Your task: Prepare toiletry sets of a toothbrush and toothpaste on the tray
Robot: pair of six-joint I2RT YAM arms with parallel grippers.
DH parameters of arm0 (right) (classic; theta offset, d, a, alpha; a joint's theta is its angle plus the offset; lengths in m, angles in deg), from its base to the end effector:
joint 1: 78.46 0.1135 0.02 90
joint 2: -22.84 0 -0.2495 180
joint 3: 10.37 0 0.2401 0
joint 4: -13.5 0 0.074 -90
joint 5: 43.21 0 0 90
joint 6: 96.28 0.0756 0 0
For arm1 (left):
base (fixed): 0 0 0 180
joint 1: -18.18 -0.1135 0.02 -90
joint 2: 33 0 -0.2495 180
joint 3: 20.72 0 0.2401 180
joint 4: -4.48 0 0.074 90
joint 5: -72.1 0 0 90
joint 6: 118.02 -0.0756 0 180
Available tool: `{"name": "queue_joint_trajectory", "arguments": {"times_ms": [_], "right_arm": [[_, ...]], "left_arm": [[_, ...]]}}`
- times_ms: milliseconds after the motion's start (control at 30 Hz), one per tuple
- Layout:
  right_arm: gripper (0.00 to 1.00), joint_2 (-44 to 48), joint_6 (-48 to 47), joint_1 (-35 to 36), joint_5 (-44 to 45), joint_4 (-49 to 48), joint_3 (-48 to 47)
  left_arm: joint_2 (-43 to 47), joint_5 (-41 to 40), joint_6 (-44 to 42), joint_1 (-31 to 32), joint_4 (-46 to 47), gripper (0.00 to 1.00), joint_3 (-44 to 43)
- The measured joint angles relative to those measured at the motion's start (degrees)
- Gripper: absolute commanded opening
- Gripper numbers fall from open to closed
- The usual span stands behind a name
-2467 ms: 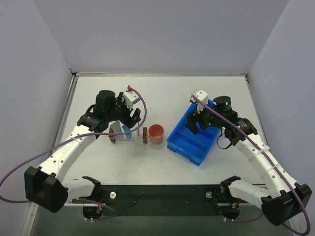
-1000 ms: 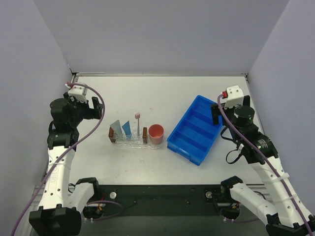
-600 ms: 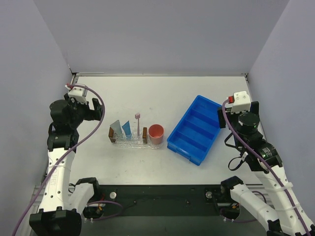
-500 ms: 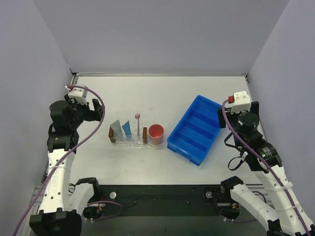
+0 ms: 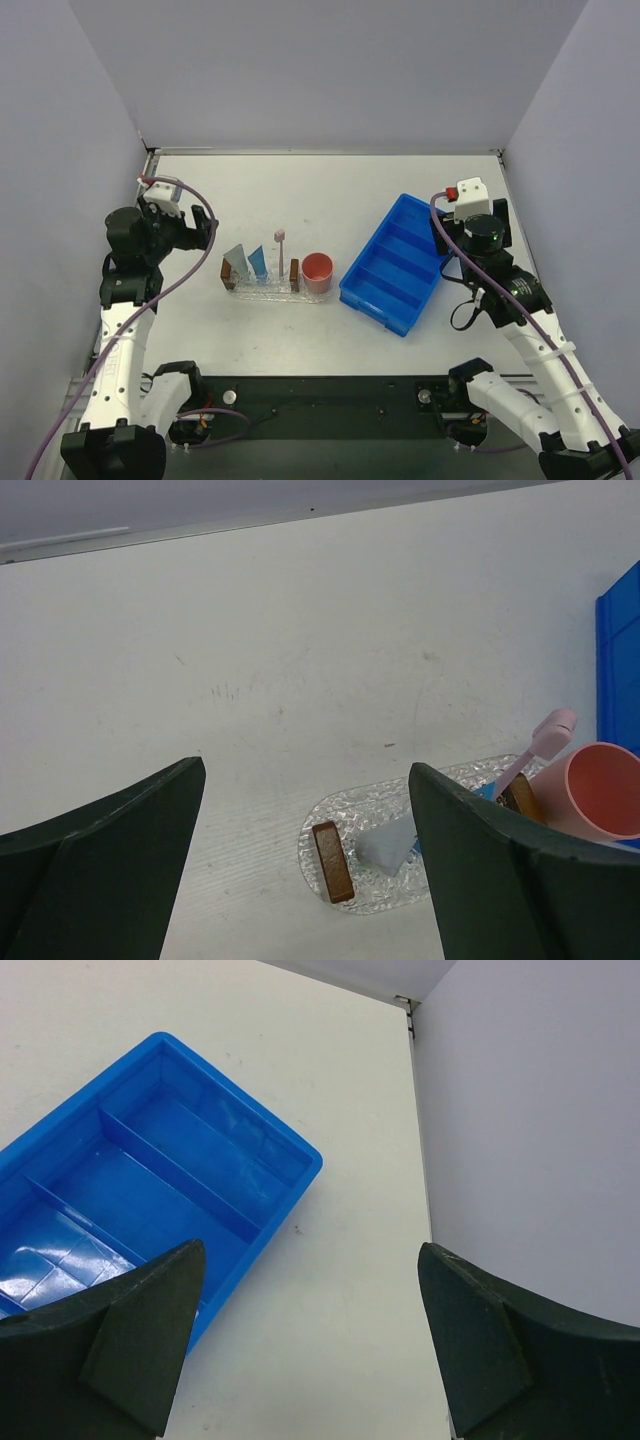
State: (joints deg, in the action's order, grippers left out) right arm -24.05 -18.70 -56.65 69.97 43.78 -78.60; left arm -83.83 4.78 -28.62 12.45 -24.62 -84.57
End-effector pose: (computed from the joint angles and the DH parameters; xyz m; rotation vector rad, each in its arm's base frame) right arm 0.2106 0.0522 0.3607 -0.2146 1.7060 -0.2276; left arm 0.2362 -0.0056 0.3212 0.1927 1.8287 -0.2885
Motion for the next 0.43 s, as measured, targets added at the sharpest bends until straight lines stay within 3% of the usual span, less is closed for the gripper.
{"name": "queue_joint_trajectory", "arguments": {"times_ms": [433], "right_arm": [[0.81, -1.01, 0.22, -0.85, 0.02, -1.92, 0.0]], "left_arm": [[-0.07, 2.03, 0.0, 0.0, 2.64, 0.94, 1.09]]}}
